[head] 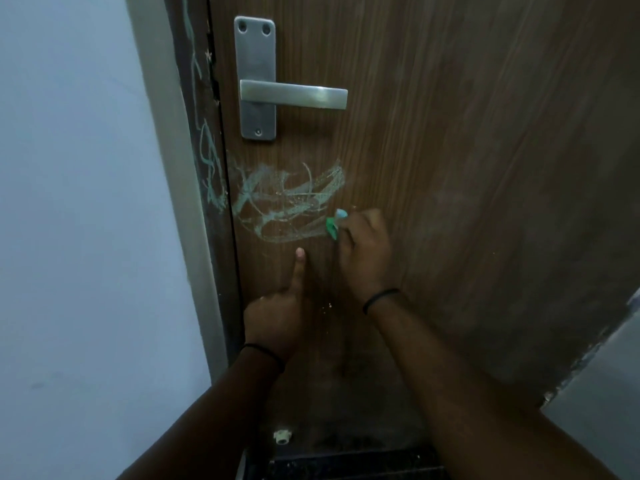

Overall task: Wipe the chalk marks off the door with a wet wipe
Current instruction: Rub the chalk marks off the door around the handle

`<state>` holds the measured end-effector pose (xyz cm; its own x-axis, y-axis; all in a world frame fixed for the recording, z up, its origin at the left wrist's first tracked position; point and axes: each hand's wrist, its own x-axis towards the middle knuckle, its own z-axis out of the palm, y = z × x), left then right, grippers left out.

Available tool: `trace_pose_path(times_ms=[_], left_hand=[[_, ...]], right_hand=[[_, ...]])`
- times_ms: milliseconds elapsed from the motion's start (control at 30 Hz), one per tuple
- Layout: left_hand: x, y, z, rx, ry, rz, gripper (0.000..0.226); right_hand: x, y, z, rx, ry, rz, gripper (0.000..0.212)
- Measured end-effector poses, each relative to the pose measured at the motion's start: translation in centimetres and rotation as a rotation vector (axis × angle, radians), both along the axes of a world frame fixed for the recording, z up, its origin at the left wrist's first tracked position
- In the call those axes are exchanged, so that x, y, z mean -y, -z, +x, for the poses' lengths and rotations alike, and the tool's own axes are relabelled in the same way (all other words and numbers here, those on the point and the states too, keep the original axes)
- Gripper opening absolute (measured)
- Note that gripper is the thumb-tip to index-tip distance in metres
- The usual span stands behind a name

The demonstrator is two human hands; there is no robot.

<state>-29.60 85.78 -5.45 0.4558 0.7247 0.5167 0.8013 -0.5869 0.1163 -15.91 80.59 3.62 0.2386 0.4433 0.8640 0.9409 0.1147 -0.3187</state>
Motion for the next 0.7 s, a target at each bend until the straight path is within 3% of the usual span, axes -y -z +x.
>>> trace_pose_path(times_ms=[100,167,300,367,467,633,700], left_hand=[[-0.3,0.0,-0.8,0.019,0.007,0.006,0.088],[-0.2,-0.1,-0.6,0.017,-0.001,-0.007,0.084],[0.3,-0.1,-0.2,0.031,-0.004,-0.024,0.085],[0.1,-0.2,-0.5,0.045,0.013,-0.018,0.086],[-0.2,-0.4,-0.7,0.026,0.008,-0.023,0.084],[0.1,-0.3,0.3,0.018,0.009,-0.046,0.085],[-0.3,-0.1,0.0,0.011,0.021,-0.028,0.084]], right_hand=[[0.2,-1.2,2.0,-0.133,0.109,0.166,0.010],[-1.1,-3.1,1.7,-0.122,0.130,0.255,0.010],[-0.9,0.4,0.5,0.168,0.037,-0.007,0.006],[1.0,2.0,2.2,0.099,0.042,-0.027,0.006],[1.0,1.1,3.6,-0.088,0.157,0.121,0.009],[0.2,3.6,1.1,0.148,0.105,-0.173,0.007],[1.5,4.6,2.4,0.044,0.096,-0.171,0.007]])
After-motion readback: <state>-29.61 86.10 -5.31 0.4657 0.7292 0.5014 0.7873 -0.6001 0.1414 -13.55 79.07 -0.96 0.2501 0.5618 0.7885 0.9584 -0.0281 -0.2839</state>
